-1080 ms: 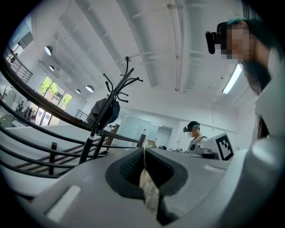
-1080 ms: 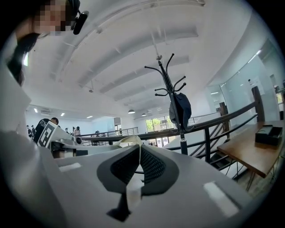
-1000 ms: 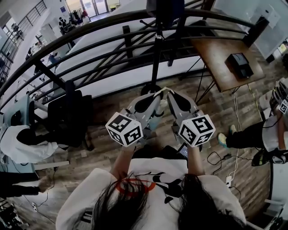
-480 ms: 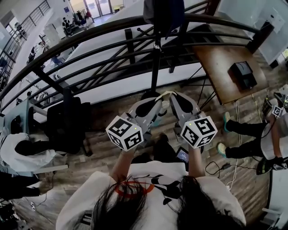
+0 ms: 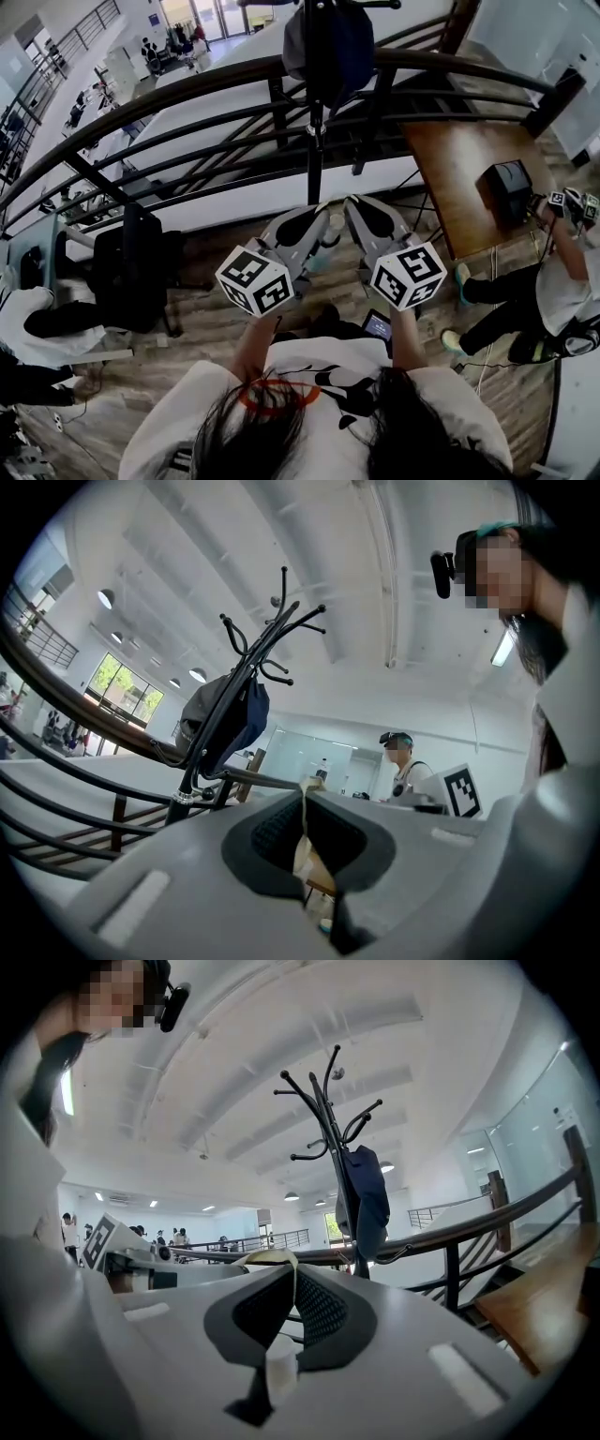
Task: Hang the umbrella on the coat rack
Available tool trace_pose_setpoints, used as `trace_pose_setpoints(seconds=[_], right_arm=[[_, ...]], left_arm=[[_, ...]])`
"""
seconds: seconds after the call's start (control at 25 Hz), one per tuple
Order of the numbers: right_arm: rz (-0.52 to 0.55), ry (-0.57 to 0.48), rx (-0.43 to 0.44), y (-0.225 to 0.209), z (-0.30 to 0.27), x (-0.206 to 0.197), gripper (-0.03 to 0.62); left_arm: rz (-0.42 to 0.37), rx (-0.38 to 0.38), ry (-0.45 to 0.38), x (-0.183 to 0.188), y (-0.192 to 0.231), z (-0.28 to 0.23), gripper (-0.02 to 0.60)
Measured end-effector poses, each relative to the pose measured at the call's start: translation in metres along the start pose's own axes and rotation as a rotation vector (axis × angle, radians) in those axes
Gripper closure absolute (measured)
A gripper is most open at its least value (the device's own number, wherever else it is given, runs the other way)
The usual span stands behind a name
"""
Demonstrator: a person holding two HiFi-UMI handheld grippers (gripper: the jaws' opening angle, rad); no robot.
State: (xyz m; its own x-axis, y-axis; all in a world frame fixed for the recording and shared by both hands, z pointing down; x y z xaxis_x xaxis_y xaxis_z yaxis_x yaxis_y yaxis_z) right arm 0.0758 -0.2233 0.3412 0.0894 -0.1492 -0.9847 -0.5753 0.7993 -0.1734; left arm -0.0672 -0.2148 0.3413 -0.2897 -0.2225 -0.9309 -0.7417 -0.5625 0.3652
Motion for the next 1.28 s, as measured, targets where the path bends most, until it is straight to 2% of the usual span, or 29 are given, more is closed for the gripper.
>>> trace_pose_setpoints(seconds=[0.84,1.28], right_arm=[[-0.014,-0.022,0.084,-0.13,-0.004,0.023,0.566],[-0.024,-0.026,0.074,-0.161,-0.013,0.028,0.566]], left_arm=[[-0.043,0.071,-0.01,0.001,-0.01,-0.117,0.581],[-0.045,0.062,0.008,0.004,-0.001,-0.149,0.581]])
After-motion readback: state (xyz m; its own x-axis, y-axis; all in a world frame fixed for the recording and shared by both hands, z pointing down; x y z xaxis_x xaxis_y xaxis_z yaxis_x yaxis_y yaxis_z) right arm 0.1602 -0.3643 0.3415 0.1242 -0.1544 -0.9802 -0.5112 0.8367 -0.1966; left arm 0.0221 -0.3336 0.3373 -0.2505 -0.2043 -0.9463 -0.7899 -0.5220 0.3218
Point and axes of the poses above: the fingertips, and each gripper's own axes: z backward along the fingers, y to its left, x out of its top, the point moved 7 cm from there along z, backward along the fingers, and after that the axes turned 15 degrees about x, right-handed, at the moved point
